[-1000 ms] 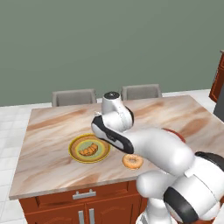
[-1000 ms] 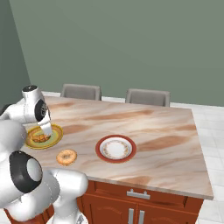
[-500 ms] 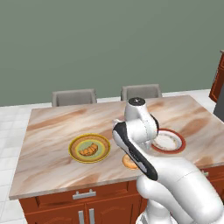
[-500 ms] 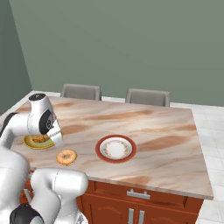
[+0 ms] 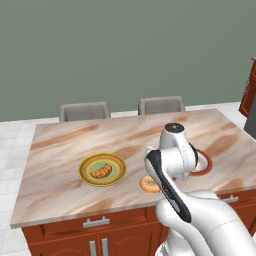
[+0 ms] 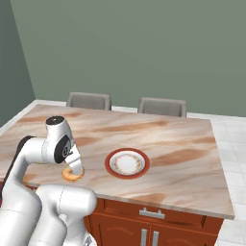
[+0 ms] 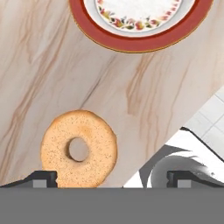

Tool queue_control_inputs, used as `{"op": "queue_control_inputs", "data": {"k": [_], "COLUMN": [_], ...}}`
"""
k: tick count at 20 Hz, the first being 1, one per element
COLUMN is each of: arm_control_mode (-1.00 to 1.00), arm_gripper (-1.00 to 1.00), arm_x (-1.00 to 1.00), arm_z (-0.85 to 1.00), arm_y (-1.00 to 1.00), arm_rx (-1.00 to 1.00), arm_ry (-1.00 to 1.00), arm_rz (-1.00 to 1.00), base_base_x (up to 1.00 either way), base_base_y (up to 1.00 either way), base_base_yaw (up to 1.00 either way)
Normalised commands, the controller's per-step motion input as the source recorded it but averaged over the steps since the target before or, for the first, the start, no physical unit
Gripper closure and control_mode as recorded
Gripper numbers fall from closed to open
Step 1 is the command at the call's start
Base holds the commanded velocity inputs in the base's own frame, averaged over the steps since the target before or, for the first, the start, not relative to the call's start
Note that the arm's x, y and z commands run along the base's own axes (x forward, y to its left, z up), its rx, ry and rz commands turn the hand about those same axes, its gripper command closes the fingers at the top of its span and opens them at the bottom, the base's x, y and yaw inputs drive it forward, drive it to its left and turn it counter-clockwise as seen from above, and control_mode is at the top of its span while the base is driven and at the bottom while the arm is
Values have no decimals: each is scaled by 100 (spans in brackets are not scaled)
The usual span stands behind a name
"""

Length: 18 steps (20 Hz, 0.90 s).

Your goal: Place the pastries on the plates.

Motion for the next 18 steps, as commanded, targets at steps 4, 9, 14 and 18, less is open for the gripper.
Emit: {"op": "queue_control_inputs", "data": {"k": [4,9,14,18], "arm_control_mode": [-100,-100,-100,-100], "arm_gripper": [-100,-100,-100,-100], "arm_x": [0,0,1,1], "arm_z": [-9,-11,-26,-33], "arm_y": [-27,0,1,3], "arm_rx": [3,0,0,0], "arm_ry": [3,0,1,0], "arm_rz": [0,5,10,8], "base_base_x": [0,0,0,0], "base_base_y": [0,0,0,0], "base_base_yaw": [0,0,0,0]}}
